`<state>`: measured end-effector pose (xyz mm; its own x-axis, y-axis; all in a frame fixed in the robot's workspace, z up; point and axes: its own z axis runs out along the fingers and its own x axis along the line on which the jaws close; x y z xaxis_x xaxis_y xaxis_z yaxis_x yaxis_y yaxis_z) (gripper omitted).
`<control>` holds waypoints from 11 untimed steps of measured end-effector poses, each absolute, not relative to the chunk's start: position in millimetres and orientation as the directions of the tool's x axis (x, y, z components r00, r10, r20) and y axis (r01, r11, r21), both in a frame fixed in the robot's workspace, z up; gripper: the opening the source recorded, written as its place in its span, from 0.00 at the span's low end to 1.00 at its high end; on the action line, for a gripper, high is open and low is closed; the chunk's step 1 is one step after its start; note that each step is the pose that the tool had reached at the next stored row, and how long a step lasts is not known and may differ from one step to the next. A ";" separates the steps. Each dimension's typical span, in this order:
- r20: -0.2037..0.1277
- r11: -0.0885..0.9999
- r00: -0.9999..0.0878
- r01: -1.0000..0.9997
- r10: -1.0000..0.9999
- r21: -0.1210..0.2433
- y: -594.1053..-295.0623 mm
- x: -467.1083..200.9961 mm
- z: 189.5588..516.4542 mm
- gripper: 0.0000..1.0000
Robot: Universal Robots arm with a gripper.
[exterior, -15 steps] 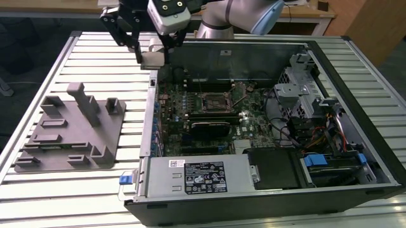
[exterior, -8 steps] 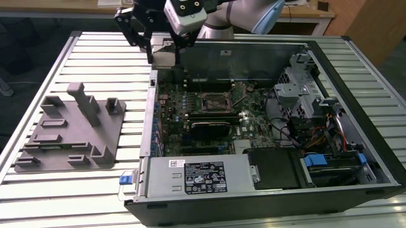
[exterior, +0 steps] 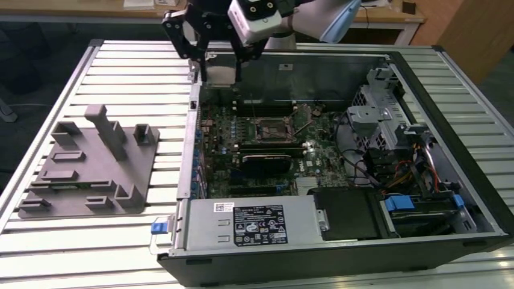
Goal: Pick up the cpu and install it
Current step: 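Pick up the cpu and move it towards the insertion slot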
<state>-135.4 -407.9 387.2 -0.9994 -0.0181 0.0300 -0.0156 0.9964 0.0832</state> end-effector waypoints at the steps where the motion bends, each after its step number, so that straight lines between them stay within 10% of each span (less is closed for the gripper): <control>1: 0.030 0.996 -0.999 -0.016 -0.018 0.083 -407.8 -132.3 387.0 0.55; 11: 0.030 0.997 -0.999 -0.016 -0.018 0.077 -404.7 -107.8 380.2 0.55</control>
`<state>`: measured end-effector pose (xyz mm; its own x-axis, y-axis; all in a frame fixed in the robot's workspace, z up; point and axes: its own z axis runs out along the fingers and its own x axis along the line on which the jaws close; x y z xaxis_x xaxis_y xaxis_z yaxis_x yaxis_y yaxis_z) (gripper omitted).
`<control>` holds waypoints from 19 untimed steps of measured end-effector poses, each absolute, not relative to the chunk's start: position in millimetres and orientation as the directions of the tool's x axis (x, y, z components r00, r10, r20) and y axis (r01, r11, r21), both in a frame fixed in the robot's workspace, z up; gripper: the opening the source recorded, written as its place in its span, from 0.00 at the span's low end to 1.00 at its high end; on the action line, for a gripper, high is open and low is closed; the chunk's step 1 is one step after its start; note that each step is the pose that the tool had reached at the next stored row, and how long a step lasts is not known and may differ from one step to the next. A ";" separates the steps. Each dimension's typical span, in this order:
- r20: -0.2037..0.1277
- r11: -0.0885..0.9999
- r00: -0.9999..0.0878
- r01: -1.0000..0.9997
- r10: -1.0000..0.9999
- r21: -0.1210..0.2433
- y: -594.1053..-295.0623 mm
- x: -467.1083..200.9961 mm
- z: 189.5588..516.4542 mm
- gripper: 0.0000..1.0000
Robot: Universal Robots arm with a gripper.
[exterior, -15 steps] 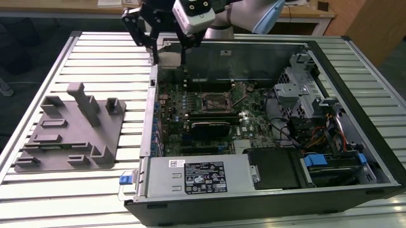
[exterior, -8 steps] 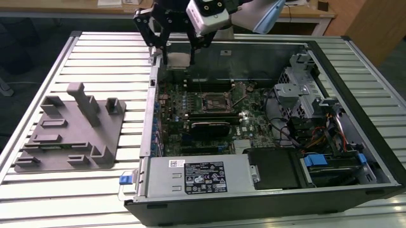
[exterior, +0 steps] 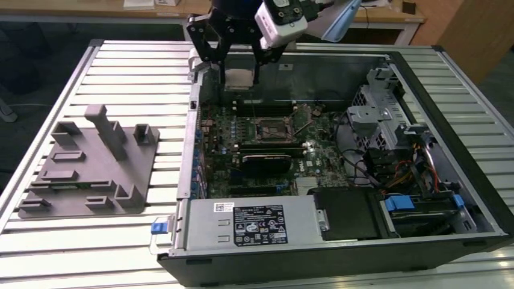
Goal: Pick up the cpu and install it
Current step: 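Pick up the cpu and move it towards the insertion slot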
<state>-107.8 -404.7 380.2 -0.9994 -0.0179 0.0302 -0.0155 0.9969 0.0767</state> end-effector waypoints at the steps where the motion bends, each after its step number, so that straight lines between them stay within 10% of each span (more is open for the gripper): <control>1: 0.030 0.997 -0.999 -0.016 -0.018 0.076 -404.0 -106.3 378.4 0.55; 19: 0.025 0.997 -0.999 -0.018 -0.020 0.075 -382.3 -93.4 348.1 0.55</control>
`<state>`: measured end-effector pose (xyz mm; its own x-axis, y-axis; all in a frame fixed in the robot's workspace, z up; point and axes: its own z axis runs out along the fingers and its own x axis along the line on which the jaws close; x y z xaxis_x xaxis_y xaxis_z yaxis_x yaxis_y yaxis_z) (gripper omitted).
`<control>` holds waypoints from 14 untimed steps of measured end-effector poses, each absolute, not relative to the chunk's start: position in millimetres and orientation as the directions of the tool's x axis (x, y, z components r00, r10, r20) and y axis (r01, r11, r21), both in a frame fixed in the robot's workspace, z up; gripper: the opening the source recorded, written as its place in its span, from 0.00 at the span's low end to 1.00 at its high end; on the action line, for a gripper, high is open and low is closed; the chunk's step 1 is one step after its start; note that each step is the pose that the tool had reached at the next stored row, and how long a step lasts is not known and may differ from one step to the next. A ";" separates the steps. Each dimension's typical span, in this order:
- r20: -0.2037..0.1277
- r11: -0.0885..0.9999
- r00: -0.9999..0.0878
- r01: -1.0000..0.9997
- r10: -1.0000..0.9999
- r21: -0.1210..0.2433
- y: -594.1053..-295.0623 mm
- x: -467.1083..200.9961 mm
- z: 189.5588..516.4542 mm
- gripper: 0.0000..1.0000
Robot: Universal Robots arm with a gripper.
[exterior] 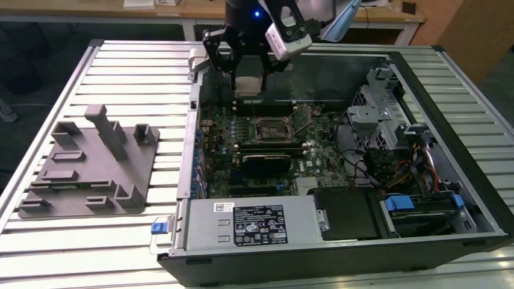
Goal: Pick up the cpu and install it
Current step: 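Pick up the cpu and move it towards the insertion slot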
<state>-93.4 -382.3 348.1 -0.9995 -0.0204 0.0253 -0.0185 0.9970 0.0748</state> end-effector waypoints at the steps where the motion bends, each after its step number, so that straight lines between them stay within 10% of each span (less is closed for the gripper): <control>1: 0.024 0.997 -0.999 -0.019 -0.021 0.075 -381.0 -93.2 346.9 0.55; 14: 0.012 0.997 -1.000 -0.028 -0.029 0.074 -369.3 -77.1 330.1 0.55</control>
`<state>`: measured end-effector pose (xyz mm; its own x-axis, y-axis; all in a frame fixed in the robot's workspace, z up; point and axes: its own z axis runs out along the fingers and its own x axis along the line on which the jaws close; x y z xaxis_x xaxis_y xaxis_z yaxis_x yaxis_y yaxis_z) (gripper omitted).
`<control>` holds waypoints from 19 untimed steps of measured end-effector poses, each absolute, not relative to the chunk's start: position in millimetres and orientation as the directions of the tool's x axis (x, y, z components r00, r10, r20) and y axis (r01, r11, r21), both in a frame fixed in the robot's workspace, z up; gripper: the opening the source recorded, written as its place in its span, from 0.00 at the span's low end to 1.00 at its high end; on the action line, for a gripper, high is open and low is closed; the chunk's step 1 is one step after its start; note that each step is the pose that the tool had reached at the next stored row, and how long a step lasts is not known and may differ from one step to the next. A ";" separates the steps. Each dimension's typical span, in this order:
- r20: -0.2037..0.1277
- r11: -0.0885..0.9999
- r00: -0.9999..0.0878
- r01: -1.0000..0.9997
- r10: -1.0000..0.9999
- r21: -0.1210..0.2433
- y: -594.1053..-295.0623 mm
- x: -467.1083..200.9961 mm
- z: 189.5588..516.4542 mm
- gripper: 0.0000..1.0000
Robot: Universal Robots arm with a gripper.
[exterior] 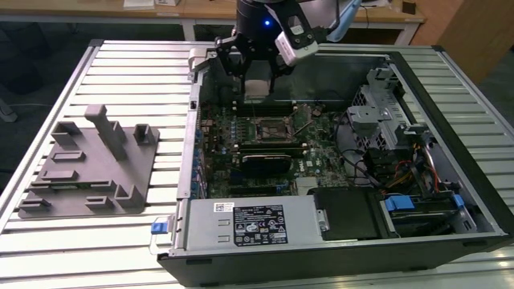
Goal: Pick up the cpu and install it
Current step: 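Pick up the cpu and move it towards the insertion slot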
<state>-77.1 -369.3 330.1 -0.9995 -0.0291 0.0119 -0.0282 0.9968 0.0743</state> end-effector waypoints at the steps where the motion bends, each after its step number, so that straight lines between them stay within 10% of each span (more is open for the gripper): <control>1: 0.012 0.997 -0.999 -0.029 -0.030 0.074 -369.1 -74.0 329.0 0.55; 19: 0.011 0.997 -0.999 -0.039 -0.040 0.072 -367.9 -40.7 316.7 0.55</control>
